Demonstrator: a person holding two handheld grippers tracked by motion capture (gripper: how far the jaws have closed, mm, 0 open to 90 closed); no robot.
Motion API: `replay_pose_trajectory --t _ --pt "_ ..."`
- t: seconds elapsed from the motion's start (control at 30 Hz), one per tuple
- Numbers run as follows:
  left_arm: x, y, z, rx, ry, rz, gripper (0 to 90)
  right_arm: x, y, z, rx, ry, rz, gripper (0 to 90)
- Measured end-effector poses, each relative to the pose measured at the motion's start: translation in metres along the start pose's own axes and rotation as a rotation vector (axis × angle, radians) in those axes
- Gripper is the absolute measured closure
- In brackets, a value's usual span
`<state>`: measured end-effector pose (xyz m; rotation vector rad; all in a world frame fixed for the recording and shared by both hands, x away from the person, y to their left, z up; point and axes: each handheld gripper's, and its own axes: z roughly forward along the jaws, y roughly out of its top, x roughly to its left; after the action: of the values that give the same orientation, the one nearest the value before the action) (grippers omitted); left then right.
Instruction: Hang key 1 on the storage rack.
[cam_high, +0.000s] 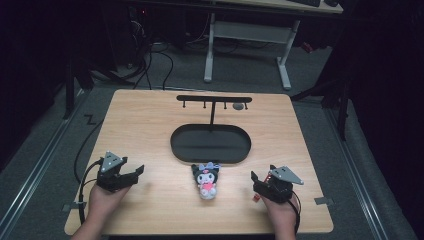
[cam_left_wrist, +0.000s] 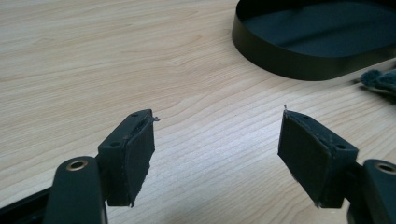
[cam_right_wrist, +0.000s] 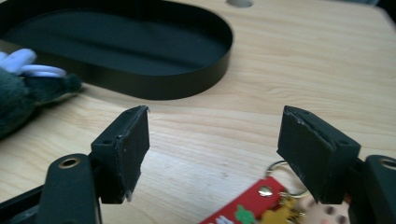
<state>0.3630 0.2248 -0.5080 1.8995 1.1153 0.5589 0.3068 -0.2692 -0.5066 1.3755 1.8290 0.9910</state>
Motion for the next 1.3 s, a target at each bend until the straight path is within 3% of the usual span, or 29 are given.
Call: replay_pose_trajectory --t 0.2,0.37,0.6,0.83,0.93,1.03,1.13,1.23,1.3 --pt "-0.002 0.001 0.004 -0.010 -0.024 0.018 27.4 -0.005 -0.008 -0.014 -0.040 -0.030 0.020 23.8" --pt "-0.005 0.001 0.004 -0.018 -0.028 0.028 27.5 -0.007 -0.011 -0.017 -0.039 -0.034 0.008 23.0" --pt "-0.009 0.000 0.008 0.003 -0.032 0.053 27.1 -0.011 -0.012 -0.016 -0.080 -0.036 -0.001 25.0" --pt "-0.012 0.000 0.006 0.001 -0.046 0.077 27.2 -0.012 -0.010 -0.020 -0.085 -0.044 -0.025 25.7" --pt "-0.014 0.001 0.004 -0.002 -0.050 0.083 27.2 -0.013 -0.009 -0.021 -0.073 -0.043 -0.014 26.6" --pt "-0.019 0.002 0.002 -0.012 -0.028 0.126 25.9 -0.013 -0.008 -0.019 -0.057 -0.044 -0.022 27.2" --pt "-0.025 0.009 -0.001 -0.006 -0.039 0.128 23.9 -0.013 -0.008 -0.016 -0.043 -0.041 -0.026 26.9" --pt "-0.035 0.007 -0.005 0.006 -0.024 0.218 23.2 -0.012 -0.007 -0.015 -0.038 -0.040 -0.027 25.3" --pt "-0.034 -0.002 -0.006 -0.004 -0.028 0.203 22.9 -0.012 -0.007 -0.016 -0.032 -0.039 -0.029 24.4"
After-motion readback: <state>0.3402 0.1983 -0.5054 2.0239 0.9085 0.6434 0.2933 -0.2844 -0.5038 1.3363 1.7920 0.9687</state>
